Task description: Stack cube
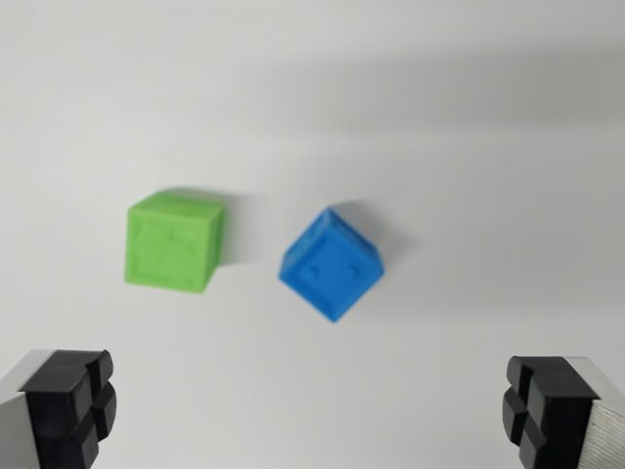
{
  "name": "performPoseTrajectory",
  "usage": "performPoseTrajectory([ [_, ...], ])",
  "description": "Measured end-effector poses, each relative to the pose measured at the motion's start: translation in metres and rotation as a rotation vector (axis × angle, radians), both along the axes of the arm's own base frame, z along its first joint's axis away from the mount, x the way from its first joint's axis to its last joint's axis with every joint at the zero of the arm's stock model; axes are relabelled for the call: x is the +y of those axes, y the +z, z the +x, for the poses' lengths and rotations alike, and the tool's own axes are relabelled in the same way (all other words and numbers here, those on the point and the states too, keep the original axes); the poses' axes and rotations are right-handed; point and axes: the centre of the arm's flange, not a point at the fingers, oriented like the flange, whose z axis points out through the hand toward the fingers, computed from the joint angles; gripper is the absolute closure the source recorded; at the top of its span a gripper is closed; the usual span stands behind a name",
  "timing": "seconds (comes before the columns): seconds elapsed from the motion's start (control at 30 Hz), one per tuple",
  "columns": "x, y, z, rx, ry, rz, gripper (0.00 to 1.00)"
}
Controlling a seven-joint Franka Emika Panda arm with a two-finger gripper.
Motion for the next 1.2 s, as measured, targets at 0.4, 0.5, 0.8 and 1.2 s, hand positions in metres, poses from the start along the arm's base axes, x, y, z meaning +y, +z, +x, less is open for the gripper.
performPoseTrajectory([
  [0.4, 0.018, -0.029, -0.006, 0.005, -0.022, 0.000, 0.00],
  [0.5, 0.024, -0.038, -0.007, 0.006, -0.029, -0.001, 0.00],
  [0.8, 0.039, -0.062, -0.013, 0.009, -0.048, -0.001, 0.00],
  [1.2, 0.064, -0.102, -0.021, 0.015, -0.079, -0.003, 0.00],
])
